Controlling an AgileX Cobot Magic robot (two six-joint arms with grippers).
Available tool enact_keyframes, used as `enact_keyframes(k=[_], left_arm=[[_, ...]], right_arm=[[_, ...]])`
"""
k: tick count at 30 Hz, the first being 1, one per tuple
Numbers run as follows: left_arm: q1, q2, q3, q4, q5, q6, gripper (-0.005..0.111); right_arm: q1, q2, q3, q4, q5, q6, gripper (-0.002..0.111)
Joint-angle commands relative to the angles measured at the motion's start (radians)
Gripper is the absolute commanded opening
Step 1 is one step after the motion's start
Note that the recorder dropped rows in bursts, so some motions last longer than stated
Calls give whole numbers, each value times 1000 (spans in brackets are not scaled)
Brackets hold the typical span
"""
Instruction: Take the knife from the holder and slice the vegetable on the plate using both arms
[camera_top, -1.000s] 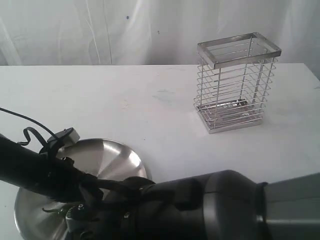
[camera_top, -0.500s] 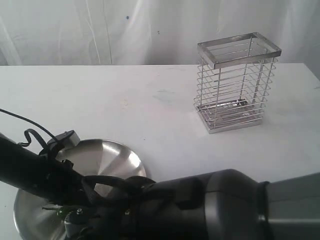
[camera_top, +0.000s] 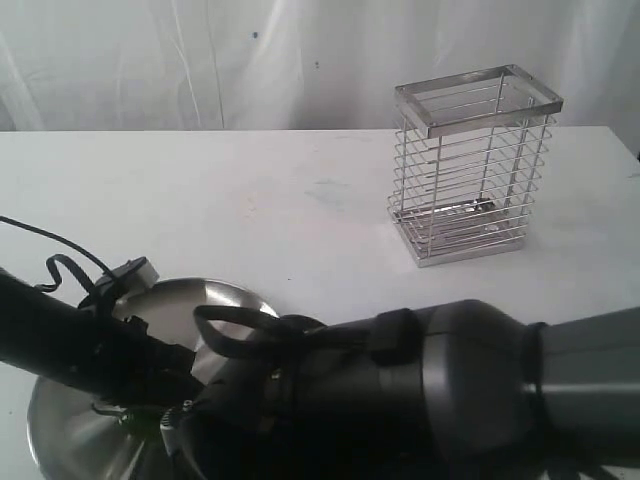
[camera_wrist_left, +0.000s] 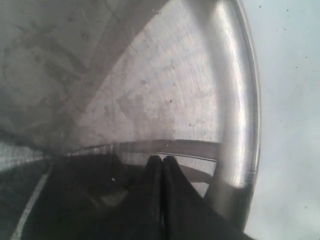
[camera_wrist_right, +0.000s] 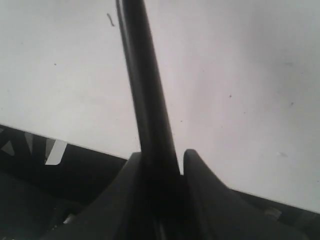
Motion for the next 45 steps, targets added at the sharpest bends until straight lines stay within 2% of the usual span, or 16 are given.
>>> enact_keyframes(k=[1,7,14,18,22,26,29,31,34,35,37,39,41,43,45], left_arm=[[-5,-37,-25,15,14,16,0],[-5,-84,-93,15,17,-10,0],[-3,-148,-110,15,-28,-12,0],[38,-223,-110,-15,-52,-12,0],[105,-294,-110,-12,13,-12,0],[136,-352,-108,-2,137,-12,0],[136,-366,-92,49,94,-32,0],[138,-368,-45,179,37,-143,0],[136,-429,9,363,175,-201,0],[136,-452,14,381,175,-201,0],[136,-503,-3,448,175,-146,0],[136,-515,-20,460,287,169,0],[136,-505,-18,483,427,513,0],[136,-505,-8,506,484,596,0],[136,-505,10,539,496,603,0]], right_arm=[[-22,-2,6,-40,54,42,0],[-42,-4,6,-46,45,42,0],[-44,-28,-3,-115,-26,42,0],[-64,-84,-14,-151,-25,42,0],[-88,-148,-18,-166,-31,39,0],[-80,-171,-18,-134,-71,34,0],[-60,-157,-18,-129,-147,51,0],[-58,-147,-18,-164,-157,96,0],[-92,-151,-16,-283,-14,143,0],[-106,-155,-16,-285,4,128,0],[-164,-178,-14,-259,4,5,0],[-261,-195,-14,-156,-4,-204,0],[-347,-197,-17,68,22,-511,0],[-385,-197,-17,230,49,-674,0],[-389,-197,-17,293,41,-723,0]])
